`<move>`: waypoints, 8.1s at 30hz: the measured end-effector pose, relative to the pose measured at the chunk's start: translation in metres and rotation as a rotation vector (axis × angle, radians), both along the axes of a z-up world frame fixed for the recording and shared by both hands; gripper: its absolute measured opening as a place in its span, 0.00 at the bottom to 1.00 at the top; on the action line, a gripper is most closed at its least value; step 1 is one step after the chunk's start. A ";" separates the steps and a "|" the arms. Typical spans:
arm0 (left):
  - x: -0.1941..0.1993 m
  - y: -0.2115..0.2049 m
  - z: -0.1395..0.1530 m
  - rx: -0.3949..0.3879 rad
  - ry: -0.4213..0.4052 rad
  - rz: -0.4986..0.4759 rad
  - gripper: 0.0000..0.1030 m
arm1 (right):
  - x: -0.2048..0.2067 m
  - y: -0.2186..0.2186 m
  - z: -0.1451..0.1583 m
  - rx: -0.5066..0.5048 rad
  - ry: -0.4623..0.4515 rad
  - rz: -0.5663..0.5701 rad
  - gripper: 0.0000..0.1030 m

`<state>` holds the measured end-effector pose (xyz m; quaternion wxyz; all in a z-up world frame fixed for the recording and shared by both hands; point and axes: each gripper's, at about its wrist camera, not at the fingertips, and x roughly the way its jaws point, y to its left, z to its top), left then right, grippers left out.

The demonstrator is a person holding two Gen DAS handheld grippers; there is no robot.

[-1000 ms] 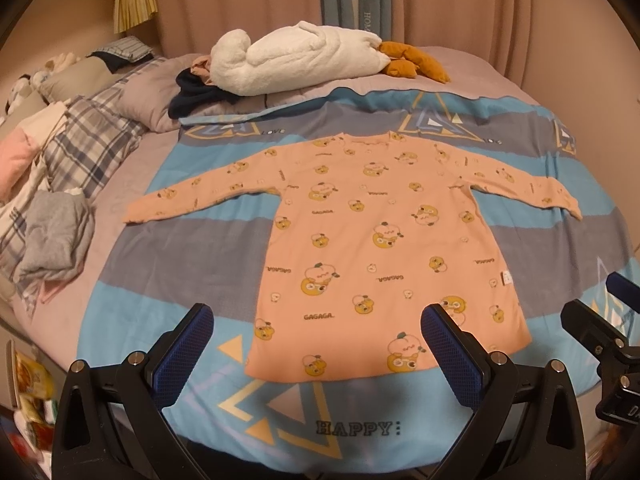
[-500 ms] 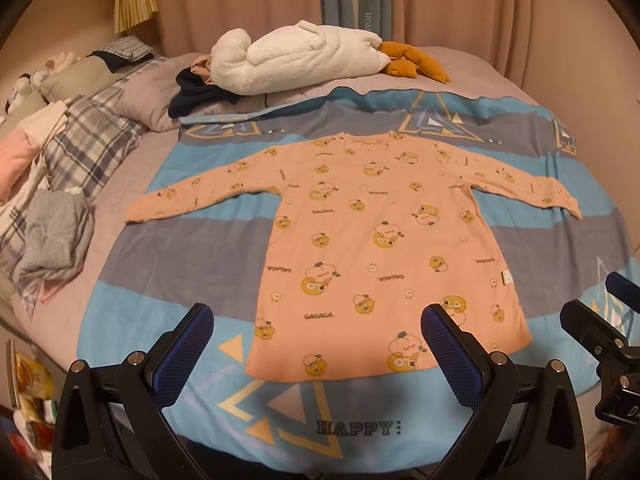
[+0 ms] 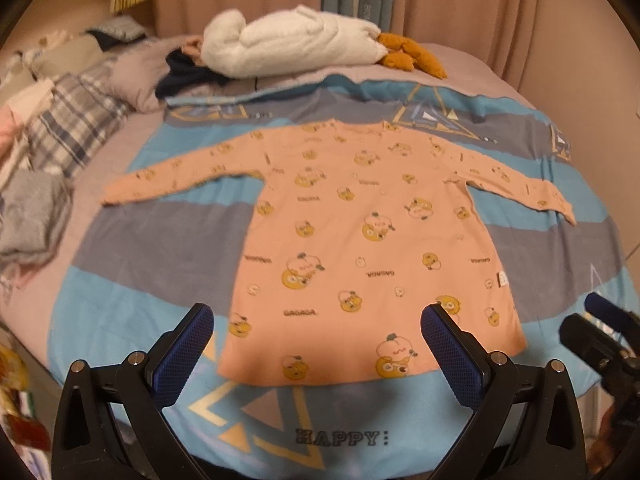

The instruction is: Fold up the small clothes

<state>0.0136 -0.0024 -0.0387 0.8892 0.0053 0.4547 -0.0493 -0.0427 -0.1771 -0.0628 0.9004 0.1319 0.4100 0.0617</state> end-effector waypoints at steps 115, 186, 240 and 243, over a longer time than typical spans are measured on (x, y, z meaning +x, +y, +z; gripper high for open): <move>0.227 0.397 -0.125 -0.953 -0.147 0.660 0.97 | 0.344 0.171 -0.079 0.026 0.000 0.410 0.22; 0.238 -0.068 -0.068 -0.307 0.041 -0.318 0.80 | 0.223 -0.095 -0.077 0.396 -0.063 -0.069 0.45; 0.291 0.043 -0.134 -0.107 0.047 -0.166 0.74 | 0.310 -0.077 -0.094 -0.105 0.044 -0.033 0.18; 0.284 0.053 -0.123 -0.156 0.069 -0.137 0.74 | 0.305 -0.078 -0.086 -0.074 0.062 -0.048 0.23</move>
